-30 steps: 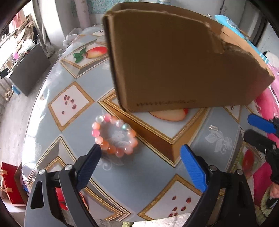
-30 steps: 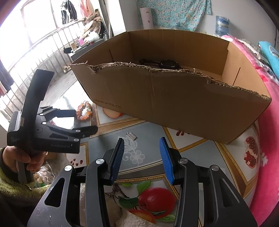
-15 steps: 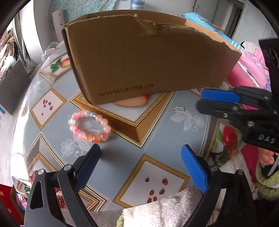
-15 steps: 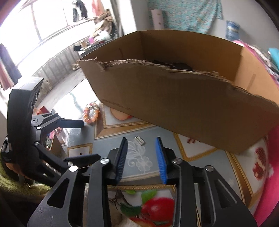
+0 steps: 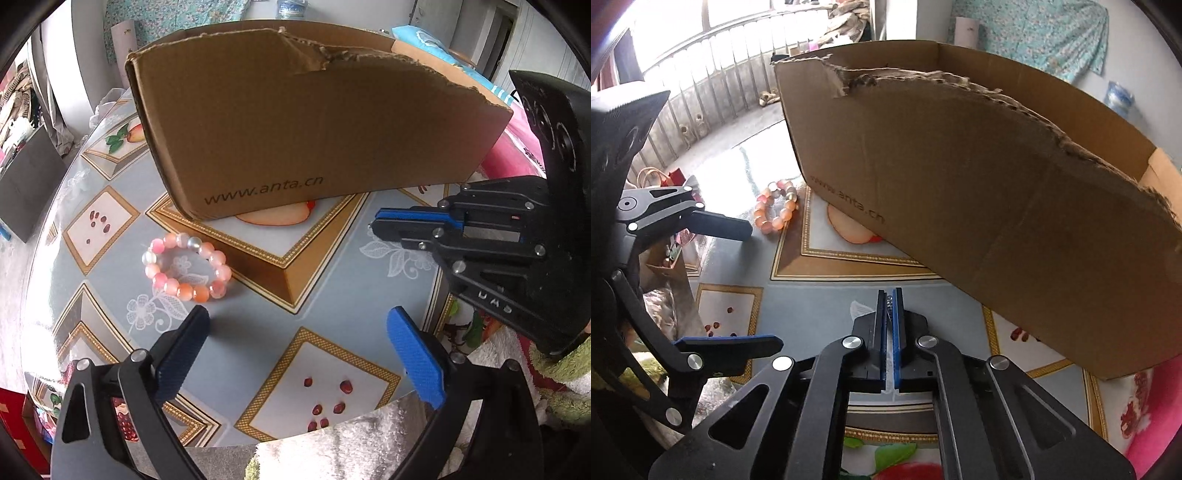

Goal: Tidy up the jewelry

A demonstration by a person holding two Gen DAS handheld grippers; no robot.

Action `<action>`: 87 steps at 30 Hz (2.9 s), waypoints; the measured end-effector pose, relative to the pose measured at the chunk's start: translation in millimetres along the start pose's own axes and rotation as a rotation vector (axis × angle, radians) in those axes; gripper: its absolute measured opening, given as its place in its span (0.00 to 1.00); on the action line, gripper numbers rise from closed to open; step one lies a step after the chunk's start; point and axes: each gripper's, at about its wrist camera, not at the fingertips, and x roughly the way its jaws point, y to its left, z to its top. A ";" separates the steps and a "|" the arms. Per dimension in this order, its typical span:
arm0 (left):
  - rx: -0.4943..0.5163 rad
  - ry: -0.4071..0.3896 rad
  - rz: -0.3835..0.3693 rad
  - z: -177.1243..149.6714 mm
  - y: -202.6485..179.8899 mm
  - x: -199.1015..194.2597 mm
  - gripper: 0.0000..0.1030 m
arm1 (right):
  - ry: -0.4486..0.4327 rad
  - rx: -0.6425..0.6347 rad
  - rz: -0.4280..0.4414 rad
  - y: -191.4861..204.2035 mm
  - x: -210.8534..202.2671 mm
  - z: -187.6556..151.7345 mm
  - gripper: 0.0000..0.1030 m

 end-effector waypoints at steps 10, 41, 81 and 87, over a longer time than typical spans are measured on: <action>0.000 0.001 -0.004 3.7 0.3 2.9 0.93 | 0.010 0.141 -0.030 -36.7 -19.2 -22.0 0.00; -0.143 -0.143 -0.180 26.9 29.9 -24.6 0.93 | -0.034 0.365 -0.029 -92.5 -62.1 -70.6 0.00; 0.128 -0.016 0.058 15.1 -25.8 14.4 0.27 | -0.039 0.372 -0.022 -92.2 -65.3 -70.4 0.01; 0.125 -0.024 0.056 16.1 -28.0 14.5 0.11 | -0.041 0.360 -0.060 -90.0 -72.9 -72.7 0.08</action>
